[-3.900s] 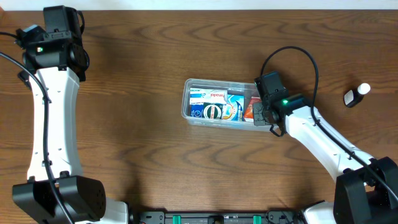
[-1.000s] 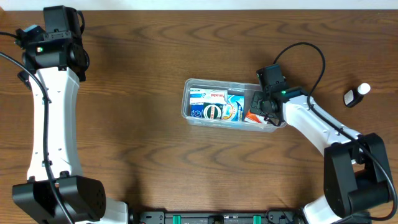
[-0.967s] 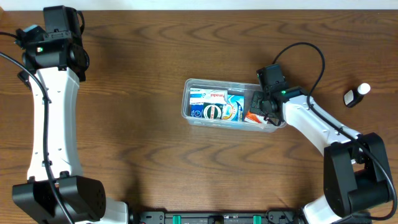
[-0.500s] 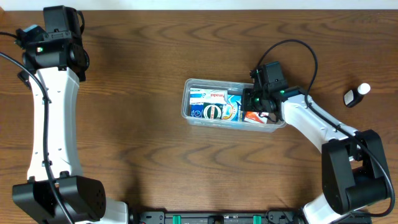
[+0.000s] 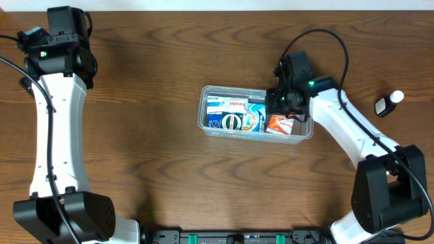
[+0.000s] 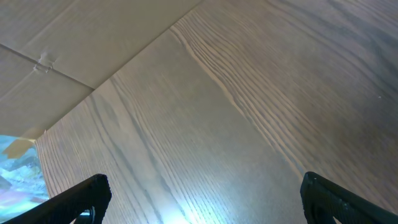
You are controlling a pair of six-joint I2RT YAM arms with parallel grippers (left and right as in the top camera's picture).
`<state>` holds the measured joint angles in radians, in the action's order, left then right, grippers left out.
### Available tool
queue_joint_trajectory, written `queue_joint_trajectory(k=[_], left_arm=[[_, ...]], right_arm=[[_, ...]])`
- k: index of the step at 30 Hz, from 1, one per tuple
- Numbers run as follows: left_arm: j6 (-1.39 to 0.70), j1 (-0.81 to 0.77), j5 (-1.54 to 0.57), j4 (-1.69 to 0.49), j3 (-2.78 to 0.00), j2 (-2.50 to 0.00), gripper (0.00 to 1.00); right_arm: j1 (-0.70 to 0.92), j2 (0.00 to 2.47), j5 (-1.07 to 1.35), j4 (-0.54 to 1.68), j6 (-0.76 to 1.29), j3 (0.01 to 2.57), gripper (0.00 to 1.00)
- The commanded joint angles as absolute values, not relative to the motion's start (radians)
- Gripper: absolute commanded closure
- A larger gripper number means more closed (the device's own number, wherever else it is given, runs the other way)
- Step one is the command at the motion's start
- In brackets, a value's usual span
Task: Pack container
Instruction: 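Raise the right gripper out of the container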
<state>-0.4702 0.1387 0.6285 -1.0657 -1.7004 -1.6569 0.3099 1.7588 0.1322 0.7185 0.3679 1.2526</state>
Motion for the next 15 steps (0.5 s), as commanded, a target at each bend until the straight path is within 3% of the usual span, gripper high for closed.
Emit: queue_joint_trajectory(k=[1,15], left_arm=[[-0.465,0.141,0.64,-1.065,-1.699,-1.658,0.02],[-0.465,0.141,0.64,-1.065,-1.699,-1.658,0.02]], right_arm=[[0.299,1.752,-0.031,0.789,0.431,1.296,0.99],[0.275,1.755,-0.135,0.919,0.524,1.296,0.99]])
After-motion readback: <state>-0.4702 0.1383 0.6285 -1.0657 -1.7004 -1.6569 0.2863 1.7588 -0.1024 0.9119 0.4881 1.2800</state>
